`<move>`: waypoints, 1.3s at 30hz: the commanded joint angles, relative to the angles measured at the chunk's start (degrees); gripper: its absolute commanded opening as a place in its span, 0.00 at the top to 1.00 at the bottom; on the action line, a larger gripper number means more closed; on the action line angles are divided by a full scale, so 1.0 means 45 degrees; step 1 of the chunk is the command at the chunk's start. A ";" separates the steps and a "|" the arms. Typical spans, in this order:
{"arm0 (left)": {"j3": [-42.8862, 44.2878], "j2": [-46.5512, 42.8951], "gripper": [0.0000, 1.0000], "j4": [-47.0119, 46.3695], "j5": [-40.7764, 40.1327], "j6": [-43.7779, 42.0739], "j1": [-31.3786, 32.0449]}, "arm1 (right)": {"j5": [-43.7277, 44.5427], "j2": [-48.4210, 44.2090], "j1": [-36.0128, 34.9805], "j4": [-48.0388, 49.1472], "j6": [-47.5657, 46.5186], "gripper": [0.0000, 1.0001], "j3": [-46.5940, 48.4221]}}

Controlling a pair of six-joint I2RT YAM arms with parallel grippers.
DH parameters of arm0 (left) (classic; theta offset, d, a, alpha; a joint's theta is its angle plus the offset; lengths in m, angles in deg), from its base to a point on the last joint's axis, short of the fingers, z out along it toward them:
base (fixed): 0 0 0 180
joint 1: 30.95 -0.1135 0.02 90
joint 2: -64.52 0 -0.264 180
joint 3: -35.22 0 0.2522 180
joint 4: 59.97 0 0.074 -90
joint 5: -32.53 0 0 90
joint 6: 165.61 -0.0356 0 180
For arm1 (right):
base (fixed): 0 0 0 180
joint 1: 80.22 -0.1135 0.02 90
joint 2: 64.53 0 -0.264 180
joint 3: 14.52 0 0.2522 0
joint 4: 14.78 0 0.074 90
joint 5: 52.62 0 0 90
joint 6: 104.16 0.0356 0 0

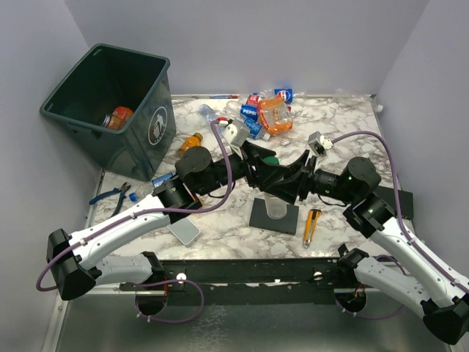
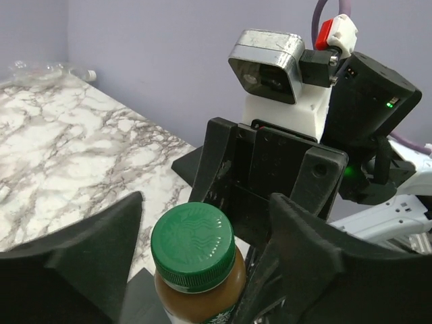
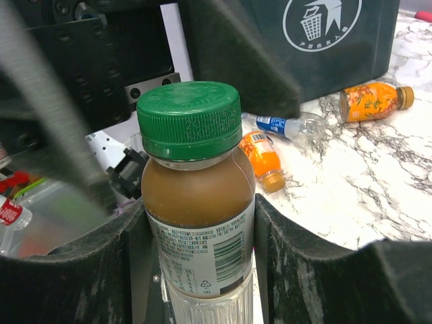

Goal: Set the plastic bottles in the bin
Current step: Pick up the plastic bottle at the center of the board.

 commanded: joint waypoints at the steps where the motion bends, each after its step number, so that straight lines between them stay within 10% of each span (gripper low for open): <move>1: 0.0456 0.0126 0.42 0.0685 0.0394 -0.0025 0.0009 | -0.0475 0.0087 -0.0032 0.0403 0.0091 0.71 0.0135; 8: 0.0318 0.0092 0.71 0.0709 0.0442 0.0193 0.0009 | -0.0422 0.0074 -0.0043 0.0174 0.0052 0.67 0.0233; 13: 0.0296 0.0090 0.30 0.0865 0.0652 0.0369 0.0014 | -0.0426 0.0016 -0.0038 0.0072 0.0023 0.64 0.0365; 16: 0.0296 0.0133 0.29 0.1024 0.0574 0.0421 0.0014 | -0.0488 0.0005 -0.0038 0.0079 -0.0016 0.65 0.0428; 22: 0.0177 0.0069 0.75 0.0886 0.0455 0.0611 0.0014 | -0.0592 -0.0084 -0.0037 0.0277 0.0073 0.65 0.0250; 24: 0.0169 0.0009 0.97 0.0833 0.0310 0.0587 0.0014 | -0.0494 -0.0067 -0.0027 0.0197 0.0190 0.45 0.0216; 27: 0.0241 -0.0188 1.00 0.0841 -0.0388 0.0335 0.0014 | -0.0417 -0.0032 -0.0037 -0.0127 0.0520 0.02 0.0453; 39: 0.6427 0.0706 1.00 0.2996 -0.9531 -0.6867 -0.0600 | 0.2194 -0.1115 -0.0037 -0.2625 0.1765 0.00 0.2374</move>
